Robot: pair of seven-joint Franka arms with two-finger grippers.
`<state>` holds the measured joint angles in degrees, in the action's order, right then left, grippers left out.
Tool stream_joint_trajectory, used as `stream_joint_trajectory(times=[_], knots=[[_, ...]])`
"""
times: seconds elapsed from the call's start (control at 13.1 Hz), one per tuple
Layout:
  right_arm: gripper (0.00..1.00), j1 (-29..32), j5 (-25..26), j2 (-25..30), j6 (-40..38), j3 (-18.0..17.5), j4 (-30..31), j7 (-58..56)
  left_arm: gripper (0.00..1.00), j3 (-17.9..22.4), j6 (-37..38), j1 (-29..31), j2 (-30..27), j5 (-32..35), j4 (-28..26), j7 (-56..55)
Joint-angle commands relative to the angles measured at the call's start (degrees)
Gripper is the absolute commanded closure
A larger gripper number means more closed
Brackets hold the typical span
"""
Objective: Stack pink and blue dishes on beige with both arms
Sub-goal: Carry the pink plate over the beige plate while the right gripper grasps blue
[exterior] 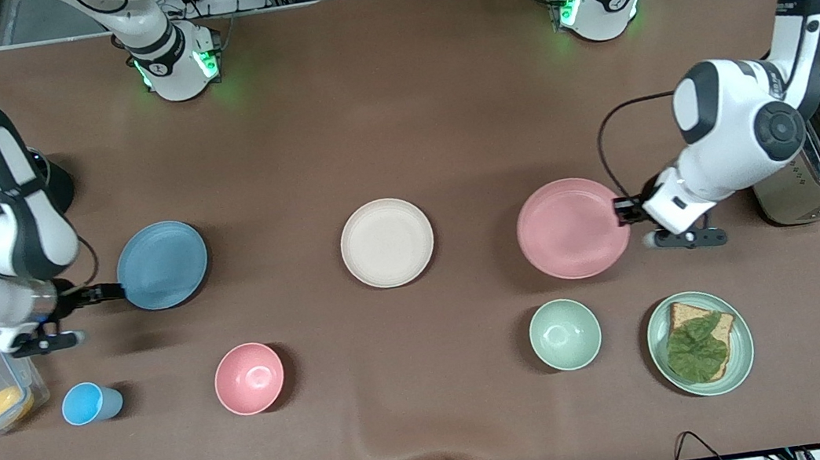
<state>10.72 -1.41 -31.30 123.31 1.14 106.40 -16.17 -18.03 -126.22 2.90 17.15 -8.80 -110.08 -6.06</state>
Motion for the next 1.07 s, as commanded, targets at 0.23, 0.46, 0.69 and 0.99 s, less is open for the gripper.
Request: stream_joint_trajectory(times=[0.23, 0.46, 0.69, 0.99], knots=[[0.03, 1.5, -3.4, -1.7, -1.8, -0.2, -0.6, -9.5, 1.0, -3.8, 0.4, -13.8, 14.0, -1.0, 15.1, -21.7], [0.31, 1.9, -3.4, -1.8, -4.7, -0.2, -1.1, -10.6, 1.0, -3.3, -5.6, -20.6, 19.1, -0.6, 17.0, -31.0], [0.32, 1.9, -3.4, -2.1, -4.5, -0.2, -1.1, -10.7, 1.0, -3.1, -12.6, -24.2, 23.3, -0.5, 17.0, -32.8], [0.32, 2.9, -3.4, -3.9, -4.2, -0.2, -2.3, -12.2, 1.0, -2.9, -13.2, -25.1, 25.0, -0.3, 16.8, -33.5]])
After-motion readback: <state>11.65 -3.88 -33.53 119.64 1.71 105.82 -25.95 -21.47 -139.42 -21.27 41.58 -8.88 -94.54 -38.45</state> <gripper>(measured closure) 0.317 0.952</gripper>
